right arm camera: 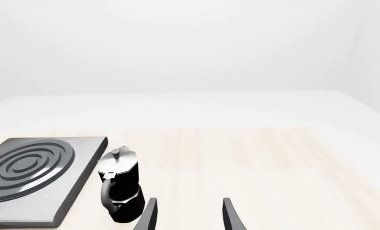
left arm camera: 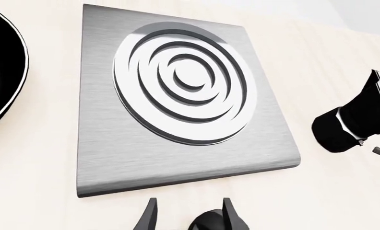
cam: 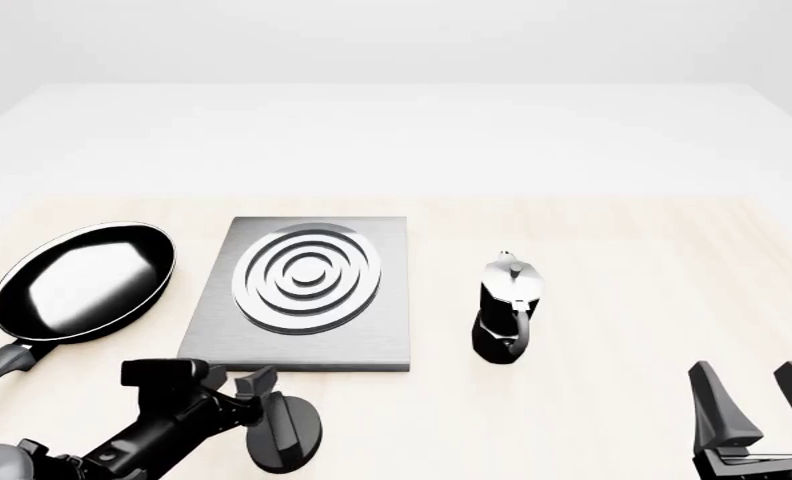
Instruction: Turn on the stove.
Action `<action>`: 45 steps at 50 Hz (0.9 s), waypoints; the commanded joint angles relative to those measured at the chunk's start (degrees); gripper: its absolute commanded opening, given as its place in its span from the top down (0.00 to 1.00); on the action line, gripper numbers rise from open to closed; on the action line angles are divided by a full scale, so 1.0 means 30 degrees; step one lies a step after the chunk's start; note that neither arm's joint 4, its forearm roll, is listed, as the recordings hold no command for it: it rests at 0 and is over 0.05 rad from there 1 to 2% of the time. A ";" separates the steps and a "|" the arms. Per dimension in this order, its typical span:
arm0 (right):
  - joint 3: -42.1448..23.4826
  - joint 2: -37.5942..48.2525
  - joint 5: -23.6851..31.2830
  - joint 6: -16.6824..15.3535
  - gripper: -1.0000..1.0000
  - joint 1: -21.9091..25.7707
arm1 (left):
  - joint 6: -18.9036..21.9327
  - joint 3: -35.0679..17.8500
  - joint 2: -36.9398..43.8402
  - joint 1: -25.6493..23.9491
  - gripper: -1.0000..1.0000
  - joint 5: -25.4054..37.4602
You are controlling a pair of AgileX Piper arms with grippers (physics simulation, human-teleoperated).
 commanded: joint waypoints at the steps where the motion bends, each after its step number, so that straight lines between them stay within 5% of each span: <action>1: -0.0001 -0.0246 0.0167 -0.0070 0.00 -0.0009 | 0.0100 0.0214 -0.0783 0.0323 0.00 0.0486; 9: 0.0000 -0.0554 0.0412 -0.0082 0.00 -0.0021 | 0.0224 0.0404 -0.1844 0.0401 0.00 0.1130; 45: -0.0011 -0.1544 0.1143 -0.0417 0.00 -0.0042 | 0.1276 0.0260 -1.7115 0.1662 0.00 1.3620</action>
